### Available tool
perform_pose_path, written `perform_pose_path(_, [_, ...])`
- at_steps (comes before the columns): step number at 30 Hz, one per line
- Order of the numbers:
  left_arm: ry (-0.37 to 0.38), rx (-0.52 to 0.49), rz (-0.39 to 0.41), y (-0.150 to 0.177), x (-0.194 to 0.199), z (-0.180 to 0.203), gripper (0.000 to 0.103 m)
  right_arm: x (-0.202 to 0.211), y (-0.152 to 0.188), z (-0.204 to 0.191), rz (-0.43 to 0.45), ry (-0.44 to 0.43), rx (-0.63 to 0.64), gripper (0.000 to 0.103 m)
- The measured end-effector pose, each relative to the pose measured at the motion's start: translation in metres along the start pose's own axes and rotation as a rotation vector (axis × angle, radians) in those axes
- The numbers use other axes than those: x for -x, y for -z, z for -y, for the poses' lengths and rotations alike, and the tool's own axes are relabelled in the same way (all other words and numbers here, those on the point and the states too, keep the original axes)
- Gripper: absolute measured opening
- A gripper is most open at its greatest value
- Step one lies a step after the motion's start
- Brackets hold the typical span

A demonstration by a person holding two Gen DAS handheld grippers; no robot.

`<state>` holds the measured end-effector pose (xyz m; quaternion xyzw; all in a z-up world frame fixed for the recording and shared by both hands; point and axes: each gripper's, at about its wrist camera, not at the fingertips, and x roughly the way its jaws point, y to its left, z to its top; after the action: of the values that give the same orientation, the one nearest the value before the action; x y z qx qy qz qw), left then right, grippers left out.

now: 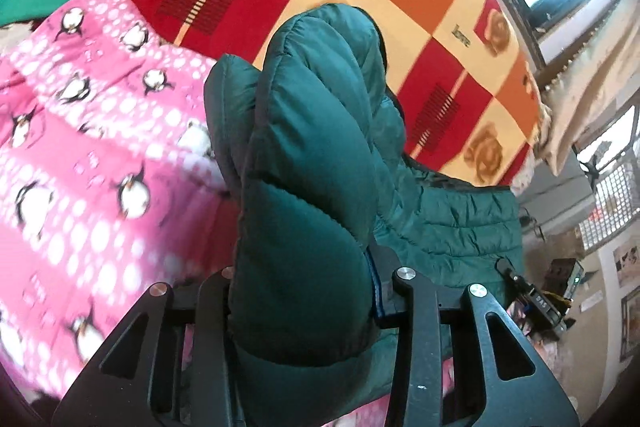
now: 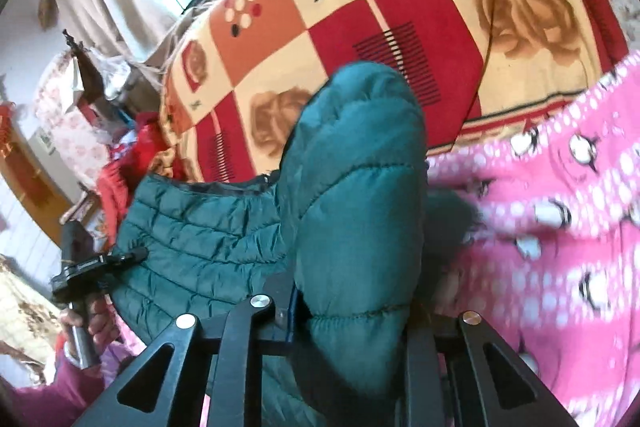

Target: Fold large clothes

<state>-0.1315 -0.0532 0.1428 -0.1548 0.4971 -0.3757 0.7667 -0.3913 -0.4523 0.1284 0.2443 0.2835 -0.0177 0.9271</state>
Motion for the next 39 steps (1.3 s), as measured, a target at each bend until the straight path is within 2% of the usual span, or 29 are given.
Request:
perform_pose_path(2, [-0.027,0.002,-0.031,0.011,0.004,-0.004,0.038,0.009,0.011,-0.001,-0.006,0.044,0.004,0.021])
perform_pose_path(3, [-0.063,0.002,-0.040,0.016,0.000,-0.006,0.042,0.006,0.018,0.001,-0.019,0.081,-0.001,0.021])
perform_pose_path(4, [-0.131,0.003,-0.052,0.021,-0.010,-0.011,0.045,-0.001,0.023,0.004,-0.040,0.118,-0.008,0.025])
perform_pose_path(5, [-0.180,0.007,-0.059,0.024,-0.020,-0.016,0.057,-0.017,0.031,0.011,-0.084,0.187,-0.017,0.036])
perform_pose_path(6, [-0.235,0.004,-0.066,0.027,-0.032,-0.022,0.072,-0.029,0.035,0.016,-0.114,0.234,-0.019,0.042])
perform_pose_path(7, [-0.272,0.008,-0.072,0.030,-0.043,-0.030,0.080,-0.047,0.041,0.024,-0.159,0.281,-0.020,0.055])
perform_pose_path(8, [-0.286,0.029,-0.068,0.032,-0.052,-0.037,0.091,-0.056,0.042,0.029,-0.171,0.294,-0.027,0.065])
perform_pose_path(9, [-0.291,0.051,-0.045,0.033,-0.056,-0.042,0.097,-0.059,0.043,0.033,-0.167,0.306,-0.040,0.068])
perform_pose_path(11, [-0.302,0.052,-0.021,0.034,-0.051,-0.042,0.097,-0.053,0.037,0.035,-0.151,0.328,-0.076,0.070])
perform_pose_path(13, [-0.345,0.015,0.018,0.035,-0.038,-0.033,0.097,-0.038,0.029,0.030,-0.121,0.343,-0.080,0.071])
perform_pose_path(17, [-0.420,-0.107,0.182,0.038,0.002,-0.001,0.097,-0.001,0.015,0.005,0.015,0.369,-0.004,0.072])
perform_pose_path(20, [-0.415,-0.171,0.257,0.044,0.015,0.024,0.097,-0.001,0.012,-0.014,0.053,0.302,0.048,0.078])
perform_pose_path(23, [-0.408,-0.252,0.295,0.055,0.007,0.051,0.097,-0.031,0.016,-0.028,0.019,0.243,0.087,0.078])
perform_pose_path(25, [-0.447,-0.312,0.300,0.062,-0.010,0.069,0.097,-0.062,0.023,-0.031,-0.023,0.250,0.109,0.078])
perform_pose_path(28, [-0.503,-0.356,0.234,0.069,-0.044,0.080,0.097,-0.096,0.037,-0.028,-0.111,0.275,0.145,0.080])
perform_pose_path(30, [-0.517,-0.338,0.193,0.073,-0.067,0.073,0.097,-0.102,0.040,-0.034,-0.101,0.298,0.219,0.081])
perform_pose_path(32, [-0.522,-0.301,0.166,0.074,-0.082,0.063,0.097,-0.103,0.039,-0.033,-0.104,0.284,0.224,0.088])
perform_pose_path(35, [-0.529,-0.284,0.194,0.075,-0.086,0.057,0.100,-0.105,0.039,-0.029,-0.109,0.242,0.208,0.097])
perform_pose_path(39, [-0.559,-0.327,0.175,0.081,-0.092,0.062,0.102,-0.110,0.045,-0.034,-0.101,0.270,0.205,0.102])
